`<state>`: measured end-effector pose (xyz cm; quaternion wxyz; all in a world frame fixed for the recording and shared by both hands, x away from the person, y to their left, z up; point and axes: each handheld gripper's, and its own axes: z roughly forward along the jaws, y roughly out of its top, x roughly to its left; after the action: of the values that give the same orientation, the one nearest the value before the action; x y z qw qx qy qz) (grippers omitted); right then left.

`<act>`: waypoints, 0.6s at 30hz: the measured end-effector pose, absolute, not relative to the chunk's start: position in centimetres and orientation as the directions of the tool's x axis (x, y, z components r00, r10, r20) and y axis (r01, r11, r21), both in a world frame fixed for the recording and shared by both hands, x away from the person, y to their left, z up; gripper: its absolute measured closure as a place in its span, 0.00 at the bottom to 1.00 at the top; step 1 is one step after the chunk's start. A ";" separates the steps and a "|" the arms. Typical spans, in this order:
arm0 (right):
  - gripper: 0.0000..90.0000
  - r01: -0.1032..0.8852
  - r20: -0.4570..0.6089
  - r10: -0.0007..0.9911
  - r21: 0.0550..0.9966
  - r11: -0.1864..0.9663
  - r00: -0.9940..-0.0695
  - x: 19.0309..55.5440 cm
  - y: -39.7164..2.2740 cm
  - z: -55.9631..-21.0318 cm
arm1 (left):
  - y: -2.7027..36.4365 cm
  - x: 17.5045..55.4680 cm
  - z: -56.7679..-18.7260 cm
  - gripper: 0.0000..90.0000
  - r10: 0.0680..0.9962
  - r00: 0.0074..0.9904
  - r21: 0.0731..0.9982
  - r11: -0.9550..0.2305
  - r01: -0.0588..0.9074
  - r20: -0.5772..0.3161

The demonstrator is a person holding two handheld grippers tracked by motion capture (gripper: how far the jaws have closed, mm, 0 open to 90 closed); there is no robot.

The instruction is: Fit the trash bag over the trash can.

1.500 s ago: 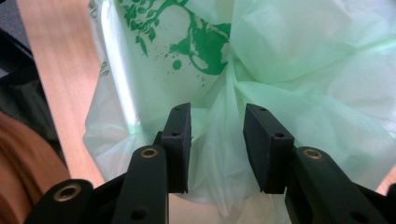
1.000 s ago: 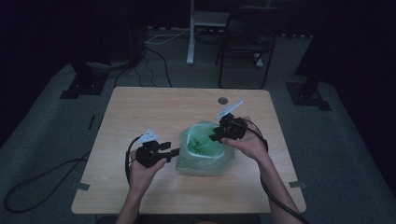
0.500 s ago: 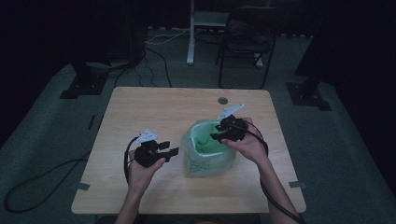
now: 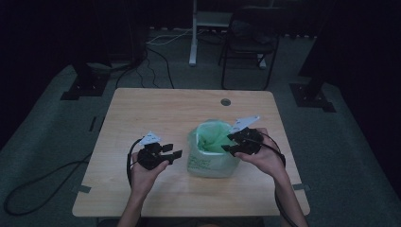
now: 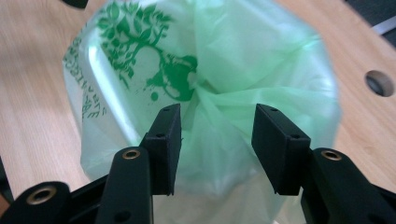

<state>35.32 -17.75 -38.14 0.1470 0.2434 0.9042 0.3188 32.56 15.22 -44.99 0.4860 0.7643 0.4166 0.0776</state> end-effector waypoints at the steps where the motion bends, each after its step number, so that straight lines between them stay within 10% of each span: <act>1: 0.57 0.350 -0.112 0.542 0.653 0.672 -0.833 35.0 -18.3 -38.1 | 15.3 32.6 -45.0 0.52 0.713 0.639 0.808 -0.178 0.562 -0.289; 18: 0.55 0.447 -0.029 0.696 0.746 0.493 -0.718 35.4 -23.0 -38.5 | 15.2 32.6 -45.1 0.52 0.712 0.638 0.806 -0.177 0.565 -0.291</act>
<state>35.39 -22.96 -38.51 0.1658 0.3370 0.8479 0.3741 32.65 15.25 -45.11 0.4861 0.7635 0.4184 0.0756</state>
